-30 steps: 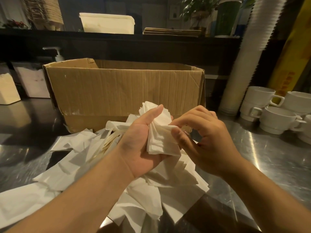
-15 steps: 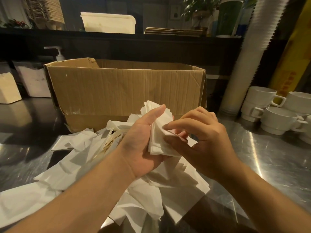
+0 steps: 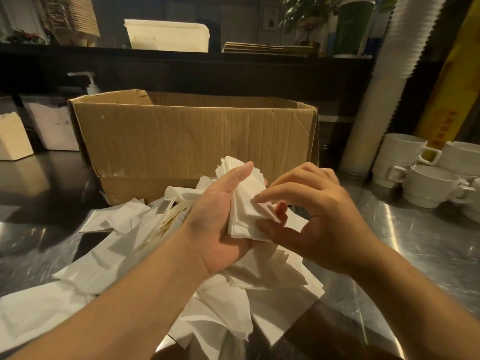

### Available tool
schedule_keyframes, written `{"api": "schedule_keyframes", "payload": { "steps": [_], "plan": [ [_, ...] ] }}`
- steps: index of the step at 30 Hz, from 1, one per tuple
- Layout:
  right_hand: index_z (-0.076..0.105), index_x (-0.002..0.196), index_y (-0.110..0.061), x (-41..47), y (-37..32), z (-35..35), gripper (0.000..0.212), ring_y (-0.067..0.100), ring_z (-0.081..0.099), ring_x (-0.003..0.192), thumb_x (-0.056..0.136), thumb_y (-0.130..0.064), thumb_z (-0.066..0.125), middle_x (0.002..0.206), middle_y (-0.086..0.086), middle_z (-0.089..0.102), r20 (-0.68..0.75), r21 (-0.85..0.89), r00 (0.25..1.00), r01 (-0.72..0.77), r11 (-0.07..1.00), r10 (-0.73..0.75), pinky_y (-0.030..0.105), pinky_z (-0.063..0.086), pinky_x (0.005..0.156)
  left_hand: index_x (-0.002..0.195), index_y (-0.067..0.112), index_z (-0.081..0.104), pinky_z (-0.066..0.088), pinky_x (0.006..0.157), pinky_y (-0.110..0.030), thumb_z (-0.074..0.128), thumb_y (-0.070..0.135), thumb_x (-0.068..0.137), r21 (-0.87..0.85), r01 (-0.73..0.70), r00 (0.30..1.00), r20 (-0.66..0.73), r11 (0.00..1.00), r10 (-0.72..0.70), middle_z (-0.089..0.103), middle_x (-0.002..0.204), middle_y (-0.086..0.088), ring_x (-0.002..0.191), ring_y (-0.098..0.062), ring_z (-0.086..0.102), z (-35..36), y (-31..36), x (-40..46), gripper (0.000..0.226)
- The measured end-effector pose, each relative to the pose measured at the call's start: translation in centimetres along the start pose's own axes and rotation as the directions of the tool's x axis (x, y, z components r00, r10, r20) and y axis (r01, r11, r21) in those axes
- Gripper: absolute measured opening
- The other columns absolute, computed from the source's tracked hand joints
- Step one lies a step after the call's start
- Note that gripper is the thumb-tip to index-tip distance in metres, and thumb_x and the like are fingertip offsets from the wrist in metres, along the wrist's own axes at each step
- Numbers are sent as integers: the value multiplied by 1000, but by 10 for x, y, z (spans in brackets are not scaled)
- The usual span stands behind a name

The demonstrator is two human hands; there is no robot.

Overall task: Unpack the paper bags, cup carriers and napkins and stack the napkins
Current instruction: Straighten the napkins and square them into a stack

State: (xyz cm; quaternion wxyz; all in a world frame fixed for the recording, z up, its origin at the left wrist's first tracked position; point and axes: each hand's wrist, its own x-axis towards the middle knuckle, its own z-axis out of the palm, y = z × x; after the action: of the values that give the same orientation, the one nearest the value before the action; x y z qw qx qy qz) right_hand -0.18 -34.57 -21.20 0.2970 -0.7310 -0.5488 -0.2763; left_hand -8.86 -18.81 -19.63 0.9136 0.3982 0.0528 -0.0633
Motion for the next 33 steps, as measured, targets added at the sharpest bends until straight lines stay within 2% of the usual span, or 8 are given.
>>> {"api": "schedule_keyframes", "payload": {
  "steps": [3, 7, 13, 21, 27, 29, 31, 33],
  "plan": [
    [73, 108, -34, -1, -1, 3, 24, 7, 55, 102, 88, -45, 65, 105, -14, 70, -27, -27, 1000, -10, 1000, 9, 45, 46, 90, 136, 7, 59, 57, 74, -39, 61, 49, 93, 0, -4, 1000, -6, 1000, 4, 68, 95, -13, 82, -24, 66, 1, 0, -1, 61],
    [76, 106, -32, -1, -4, 4, 29, 9, 56, 102, 91, -51, 59, 102, -12, 71, -42, -52, 999, 8, 999, -11, 42, 43, 89, 134, 5, 61, 50, 84, -37, 65, 46, 88, -27, 6, 1000, 19, 1000, -5, 65, 98, -14, 84, -24, 63, 1, 0, -1, 61],
    [78, 96, -27, -2, -7, 7, 21, 10, 59, 97, 92, -42, 64, 97, -11, 73, -90, -52, 995, 38, 998, -42, 39, 41, 88, 138, 11, 56, 56, 80, -39, 68, 45, 89, -19, 1, 1000, 28, 1000, 0, 69, 96, -13, 84, -24, 69, -1, -1, 1, 61],
    [70, 115, -36, -1, -10, 1, 40, 10, 53, 108, 86, -61, 60, 111, -14, 67, 14, -52, 999, 39, 998, -38, 35, 33, 97, 141, 11, 57, 57, 83, -43, 63, 51, 92, 15, 13, 999, -43, 1000, -12, 74, 99, -14, 86, -28, 73, 1, -1, -1, 63],
    [72, 113, -32, 0, -11, 3, 36, 12, 57, 105, 89, -55, 60, 108, -12, 69, 10, -51, 998, 59, 997, -58, 34, 36, 94, 141, 8, 57, 55, 87, -40, 63, 48, 93, 5, 24, 1000, -8, 1000, -24, 72, 100, -14, 89, -26, 72, -3, -1, 1, 62],
    [75, 106, -33, 0, -12, 1, 28, 10, 59, 103, 91, -52, 62, 103, -14, 69, 0, 32, 998, 56, 998, -56, 38, 42, 91, 135, 4, 57, 50, 87, -36, 70, 42, 90, -22, 22, 999, 28, 1000, -21, 66, 100, -11, 89, -23, 64, -4, 0, 0, 60],
    [76, 100, -31, 1, -13, -2, 21, 14, 62, 100, 94, -45, 62, 97, -14, 70, -26, 185, 999, 25, 982, -21, 41, 48, 85, 133, 10, 55, 51, 80, -34, 75, 37, 86, -94, 4, 999, 42, 996, 0, 61, 100, -9, 86, -20, 58, -4, 2, 1, 58],
    [75, 95, -27, 3, -13, -6, 20, 17, 63, 95, 97, -39, 59, 92, -13, 70, -89, 279, 996, -7, 960, 33, 36, 51, 79, 137, 10, 57, 50, 85, -37, 74, 36, 82, -114, -63, 998, -17, 991, 62, 62, 102, -10, 86, -22, 59, -6, 6, 2, 63]
  ]
}}
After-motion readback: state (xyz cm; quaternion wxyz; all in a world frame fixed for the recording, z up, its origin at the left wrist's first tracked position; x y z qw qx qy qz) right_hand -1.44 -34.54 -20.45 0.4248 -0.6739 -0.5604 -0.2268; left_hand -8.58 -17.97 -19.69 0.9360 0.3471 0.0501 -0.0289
